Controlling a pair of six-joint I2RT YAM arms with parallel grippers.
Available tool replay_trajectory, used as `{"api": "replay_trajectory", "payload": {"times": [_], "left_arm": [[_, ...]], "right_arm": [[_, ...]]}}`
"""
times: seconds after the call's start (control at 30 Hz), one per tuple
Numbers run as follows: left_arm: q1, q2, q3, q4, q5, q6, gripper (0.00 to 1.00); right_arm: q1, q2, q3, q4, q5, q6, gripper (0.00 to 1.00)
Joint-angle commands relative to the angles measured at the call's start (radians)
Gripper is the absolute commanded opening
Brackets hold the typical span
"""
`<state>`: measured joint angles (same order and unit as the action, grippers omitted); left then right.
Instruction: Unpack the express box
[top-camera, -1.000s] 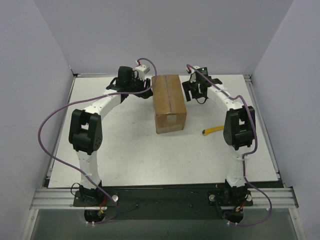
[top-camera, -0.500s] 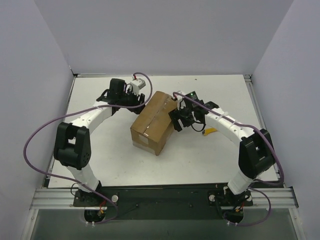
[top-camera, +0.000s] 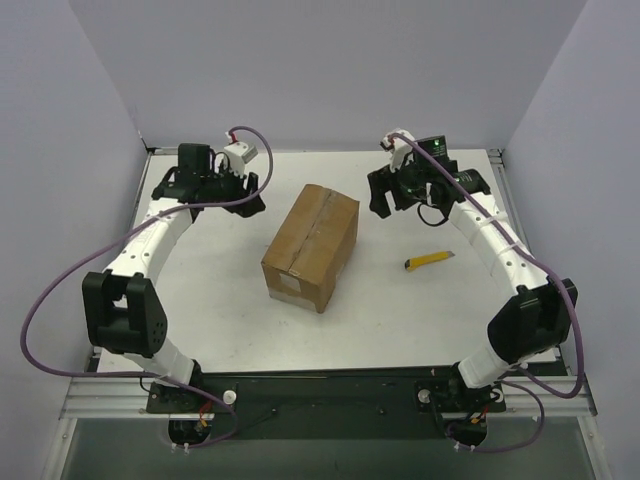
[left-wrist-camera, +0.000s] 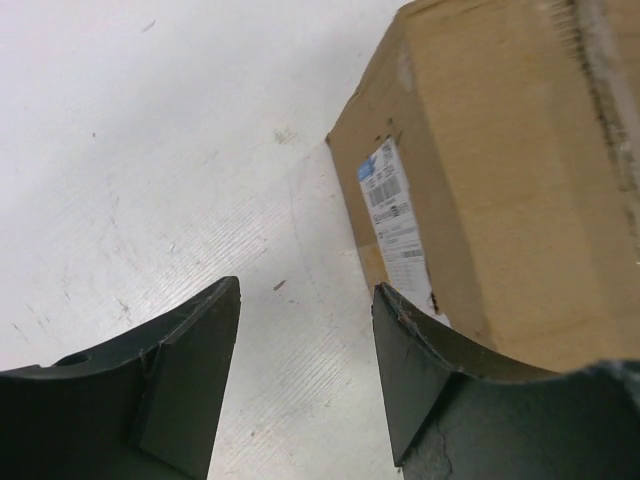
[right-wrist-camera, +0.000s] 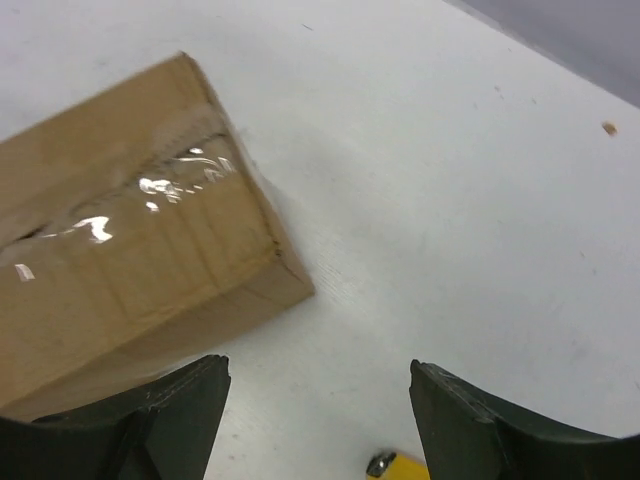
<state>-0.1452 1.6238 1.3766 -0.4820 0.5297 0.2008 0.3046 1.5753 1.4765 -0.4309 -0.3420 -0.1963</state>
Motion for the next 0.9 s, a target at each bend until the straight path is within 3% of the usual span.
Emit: {"api": "replay_trajectory", "payload": {"times": [0.0, 0.07, 0.1, 0.23, 0.37, 0.57, 0.87], "left_arm": [[-0.022, -0.082, 0.073, -0.018, 0.127, -0.007, 0.66], [-0.036, -0.090, 0.088, -0.033, 0.150, -0.021, 0.70], [-0.057, -0.093, 0.099, -0.038, 0.151, -0.021, 0.97], [-0.131, -0.113, 0.119, -0.078, 0.090, 0.032, 0.97], [-0.226, -0.127, 0.082, -0.087, -0.106, 0.066, 0.97], [-0.310, -0.119, 0.026, -0.079, -0.166, 0.048, 0.97], [-0.379, -0.090, -0.008, -0.067, -0.272, 0.052, 0.97]], "right_arm": [[0.065, -0.018, 0.030, 0.024, -0.175, -0.046, 0.74], [0.099, -0.006, 0.019, 0.055, -0.193, -0.074, 0.74], [0.114, 0.003, 0.013, 0.069, -0.189, -0.090, 0.74], [0.171, 0.041, -0.030, 0.106, -0.132, -0.138, 0.74], [0.200, 0.071, -0.103, 0.168, -0.080, -0.156, 0.74], [0.215, 0.089, -0.208, 0.211, -0.022, -0.146, 0.74], [0.218, 0.045, -0.301, 0.241, -0.061, -0.088, 0.73]]}}
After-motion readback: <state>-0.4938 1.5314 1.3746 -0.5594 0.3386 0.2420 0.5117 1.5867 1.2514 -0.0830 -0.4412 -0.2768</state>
